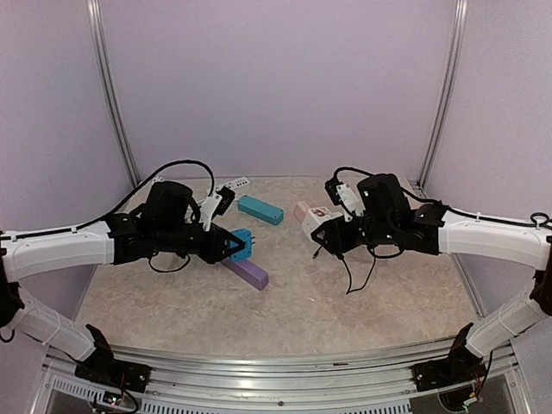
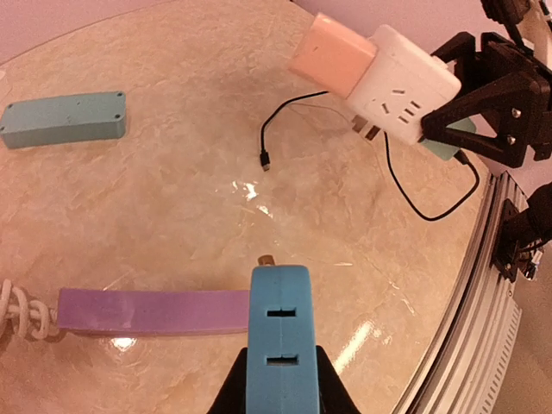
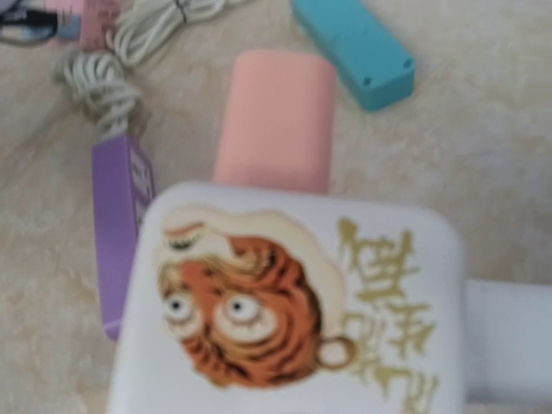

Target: Pull the plug off the socket

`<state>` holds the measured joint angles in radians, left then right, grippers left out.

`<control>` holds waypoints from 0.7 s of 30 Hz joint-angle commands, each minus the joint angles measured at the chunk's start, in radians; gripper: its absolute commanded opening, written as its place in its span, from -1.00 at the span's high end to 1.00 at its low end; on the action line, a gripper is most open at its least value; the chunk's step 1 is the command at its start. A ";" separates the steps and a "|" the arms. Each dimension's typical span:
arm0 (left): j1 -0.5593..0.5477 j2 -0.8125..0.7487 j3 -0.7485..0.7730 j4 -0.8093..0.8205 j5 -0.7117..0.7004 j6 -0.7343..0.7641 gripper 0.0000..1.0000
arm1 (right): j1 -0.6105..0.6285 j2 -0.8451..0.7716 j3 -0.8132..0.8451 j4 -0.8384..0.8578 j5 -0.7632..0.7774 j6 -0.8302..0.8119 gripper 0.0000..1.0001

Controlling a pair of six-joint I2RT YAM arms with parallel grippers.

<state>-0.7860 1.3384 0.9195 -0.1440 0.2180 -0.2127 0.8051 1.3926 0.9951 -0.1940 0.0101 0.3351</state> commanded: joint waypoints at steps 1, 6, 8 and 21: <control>0.108 -0.125 -0.141 0.066 0.050 -0.178 1.00 | -0.011 -0.048 -0.012 0.096 0.034 0.002 1.00; 0.288 -0.221 -0.303 0.117 0.198 -0.303 1.00 | -0.015 -0.051 -0.025 0.107 0.029 0.006 1.00; 0.334 -0.230 -0.316 0.086 0.233 -0.313 1.00 | -0.014 -0.051 -0.025 0.107 0.028 0.007 1.00; 0.510 -0.180 -0.409 -0.034 0.246 -0.406 1.00 | -0.014 -0.049 -0.030 0.106 0.034 0.007 1.00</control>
<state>-0.2996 1.1526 0.5476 -0.1410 0.4412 -0.5602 0.8005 1.3743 0.9688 -0.1581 0.0292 0.3382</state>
